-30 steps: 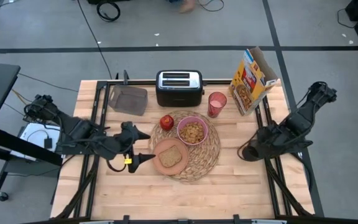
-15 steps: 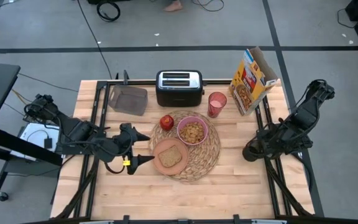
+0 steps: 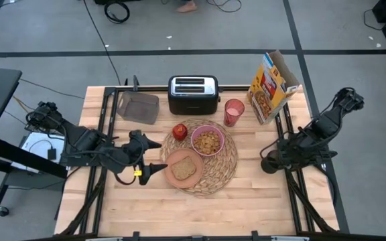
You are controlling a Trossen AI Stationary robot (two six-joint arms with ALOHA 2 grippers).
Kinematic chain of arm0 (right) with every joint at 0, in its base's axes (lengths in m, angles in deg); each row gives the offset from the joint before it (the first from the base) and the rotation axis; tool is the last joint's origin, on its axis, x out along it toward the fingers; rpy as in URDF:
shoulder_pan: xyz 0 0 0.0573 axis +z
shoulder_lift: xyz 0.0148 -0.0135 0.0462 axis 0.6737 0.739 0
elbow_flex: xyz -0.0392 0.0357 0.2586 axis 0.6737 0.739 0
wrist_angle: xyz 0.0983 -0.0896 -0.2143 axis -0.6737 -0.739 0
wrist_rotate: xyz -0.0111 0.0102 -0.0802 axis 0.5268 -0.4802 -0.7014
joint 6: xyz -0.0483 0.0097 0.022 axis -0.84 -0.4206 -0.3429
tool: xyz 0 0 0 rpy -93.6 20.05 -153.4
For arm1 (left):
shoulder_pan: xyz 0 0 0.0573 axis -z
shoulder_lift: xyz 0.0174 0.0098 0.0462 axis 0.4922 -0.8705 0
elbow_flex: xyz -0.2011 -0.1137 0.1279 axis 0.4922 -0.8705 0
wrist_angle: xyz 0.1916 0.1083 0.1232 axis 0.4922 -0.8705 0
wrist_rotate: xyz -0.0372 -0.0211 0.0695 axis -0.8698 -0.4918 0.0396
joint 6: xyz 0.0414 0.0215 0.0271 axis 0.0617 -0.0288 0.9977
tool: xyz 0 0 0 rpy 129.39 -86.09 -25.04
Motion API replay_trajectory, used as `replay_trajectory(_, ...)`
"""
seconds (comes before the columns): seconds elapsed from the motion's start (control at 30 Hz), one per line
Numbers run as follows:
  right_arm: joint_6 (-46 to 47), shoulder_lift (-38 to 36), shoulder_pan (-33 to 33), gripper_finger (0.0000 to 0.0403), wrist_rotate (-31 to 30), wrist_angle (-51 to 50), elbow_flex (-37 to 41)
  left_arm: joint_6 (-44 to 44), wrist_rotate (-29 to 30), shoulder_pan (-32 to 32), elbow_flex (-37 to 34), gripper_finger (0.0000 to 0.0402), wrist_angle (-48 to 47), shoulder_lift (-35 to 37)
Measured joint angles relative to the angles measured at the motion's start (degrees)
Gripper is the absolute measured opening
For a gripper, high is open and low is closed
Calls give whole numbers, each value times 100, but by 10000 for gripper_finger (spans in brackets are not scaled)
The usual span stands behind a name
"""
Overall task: Arrange a breakfast setting
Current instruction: Put the black spoon to the right of the pink bowl on the brown placemat
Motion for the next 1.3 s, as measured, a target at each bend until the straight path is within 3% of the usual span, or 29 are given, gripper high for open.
replay_trajectory(0.73, 61, 52, -508, 127, 150, 470, 369, -4, -4, 2, -2, 389, 0, 0)
replay_trajectory(1.2, -16, 52, -606, 15, 111, 575, 369, -7, -9, 4, -2, 389, 0, 0)
replay_trajectory(1.3, -22, 52, -617, 8, 67, 556, 345, -7, -9, 4, -2, 389, -2, -2)
